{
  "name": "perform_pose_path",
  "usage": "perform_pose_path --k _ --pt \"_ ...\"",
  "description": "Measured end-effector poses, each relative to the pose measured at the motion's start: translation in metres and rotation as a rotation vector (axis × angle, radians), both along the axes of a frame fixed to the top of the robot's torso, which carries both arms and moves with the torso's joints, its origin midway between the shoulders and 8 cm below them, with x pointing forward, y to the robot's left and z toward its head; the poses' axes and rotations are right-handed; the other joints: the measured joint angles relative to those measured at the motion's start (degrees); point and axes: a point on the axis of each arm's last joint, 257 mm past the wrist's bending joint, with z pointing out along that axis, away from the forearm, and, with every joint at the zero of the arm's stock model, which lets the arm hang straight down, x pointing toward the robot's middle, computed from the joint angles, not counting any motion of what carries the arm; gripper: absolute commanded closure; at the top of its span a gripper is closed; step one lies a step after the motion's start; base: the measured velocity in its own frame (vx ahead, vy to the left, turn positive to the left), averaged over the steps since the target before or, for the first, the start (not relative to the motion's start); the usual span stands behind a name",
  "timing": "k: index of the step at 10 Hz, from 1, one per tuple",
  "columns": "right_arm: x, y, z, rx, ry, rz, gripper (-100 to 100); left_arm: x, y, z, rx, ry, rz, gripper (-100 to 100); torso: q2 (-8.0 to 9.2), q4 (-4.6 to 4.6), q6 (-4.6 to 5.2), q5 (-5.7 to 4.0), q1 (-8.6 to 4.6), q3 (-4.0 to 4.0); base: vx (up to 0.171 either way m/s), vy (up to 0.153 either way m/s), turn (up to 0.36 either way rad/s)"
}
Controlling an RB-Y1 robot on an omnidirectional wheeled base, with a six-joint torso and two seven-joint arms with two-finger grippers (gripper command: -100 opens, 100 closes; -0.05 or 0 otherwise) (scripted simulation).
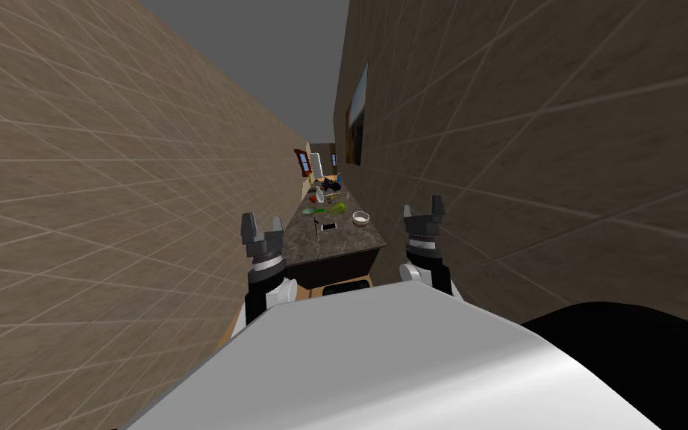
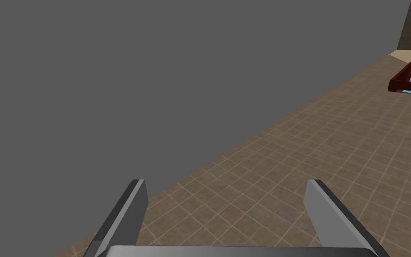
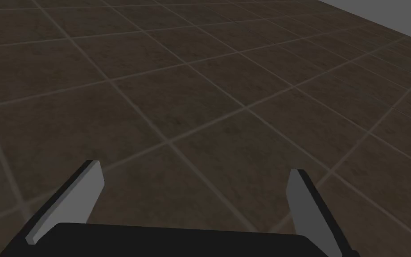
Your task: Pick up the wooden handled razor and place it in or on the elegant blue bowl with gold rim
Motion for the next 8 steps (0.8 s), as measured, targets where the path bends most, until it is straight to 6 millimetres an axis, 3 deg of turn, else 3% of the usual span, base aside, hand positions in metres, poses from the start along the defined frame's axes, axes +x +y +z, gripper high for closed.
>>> perform_pose_path --k 4,8 --pt "0.0 0.0 0.0 0.0 0.0 0.0 0 0.01 -0.016 -0.006 0.063 0.005 -0.071 -100 0.05 0.01 0.0 0.0 0.0 0.03 -0.016 -0.003 0.003" --pt "0.0 0.0 0.0 0.0 0.0 0.0 0 0.031 -0.039 -0.03 0.131 0.043 -0.173 -100 0.16 0.03 0.01 0.03 0.11 0.09 -0.046 0.019 -0.022"
